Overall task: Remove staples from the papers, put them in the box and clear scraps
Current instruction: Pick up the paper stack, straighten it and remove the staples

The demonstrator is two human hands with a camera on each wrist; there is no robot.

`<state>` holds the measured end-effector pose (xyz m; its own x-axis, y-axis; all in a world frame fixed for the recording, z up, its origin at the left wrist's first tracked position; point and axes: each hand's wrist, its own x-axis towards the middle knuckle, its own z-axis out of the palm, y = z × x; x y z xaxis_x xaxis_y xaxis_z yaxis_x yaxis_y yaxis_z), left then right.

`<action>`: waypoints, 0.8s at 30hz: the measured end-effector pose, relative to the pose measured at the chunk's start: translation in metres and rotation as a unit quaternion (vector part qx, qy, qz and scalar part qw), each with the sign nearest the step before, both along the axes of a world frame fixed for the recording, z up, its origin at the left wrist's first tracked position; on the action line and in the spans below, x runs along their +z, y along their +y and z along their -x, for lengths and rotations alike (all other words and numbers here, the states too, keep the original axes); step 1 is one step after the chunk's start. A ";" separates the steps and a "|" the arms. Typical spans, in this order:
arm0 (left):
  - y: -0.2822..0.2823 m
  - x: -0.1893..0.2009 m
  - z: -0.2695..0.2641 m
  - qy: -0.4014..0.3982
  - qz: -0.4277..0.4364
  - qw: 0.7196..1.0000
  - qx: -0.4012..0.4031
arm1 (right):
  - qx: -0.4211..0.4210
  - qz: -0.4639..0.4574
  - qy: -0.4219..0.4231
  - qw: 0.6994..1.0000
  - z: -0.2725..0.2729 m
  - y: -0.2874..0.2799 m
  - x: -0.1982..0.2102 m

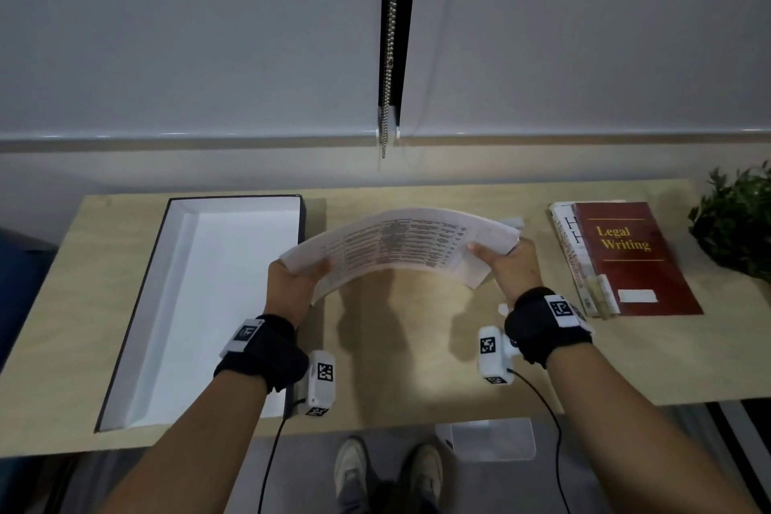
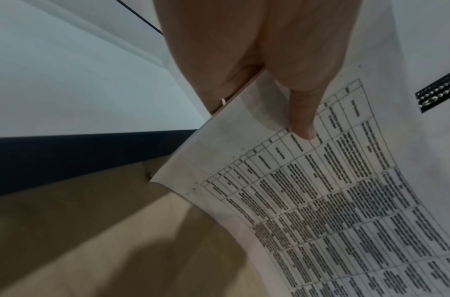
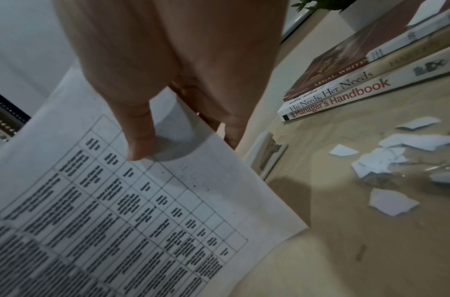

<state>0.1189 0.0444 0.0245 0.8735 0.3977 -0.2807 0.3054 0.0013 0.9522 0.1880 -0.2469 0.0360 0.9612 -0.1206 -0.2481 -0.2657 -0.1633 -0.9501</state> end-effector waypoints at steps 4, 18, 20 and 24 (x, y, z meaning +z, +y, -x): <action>0.002 0.019 -0.008 -0.014 -0.008 1.000 0.006 | -0.006 0.003 0.013 1.000 -0.007 -0.006 0.008; -0.028 0.193 -0.058 -0.149 -0.459 0.847 -0.224 | 0.269 0.234 -0.177 0.917 -0.027 0.032 0.162; -0.042 0.205 -0.060 -0.153 -0.506 0.812 -0.248 | 0.299 0.212 -0.167 0.915 -0.023 0.048 0.164; -0.044 0.218 -0.061 -0.206 -0.528 0.788 -0.242 | 0.227 0.149 -0.153 0.950 -0.019 0.048 0.152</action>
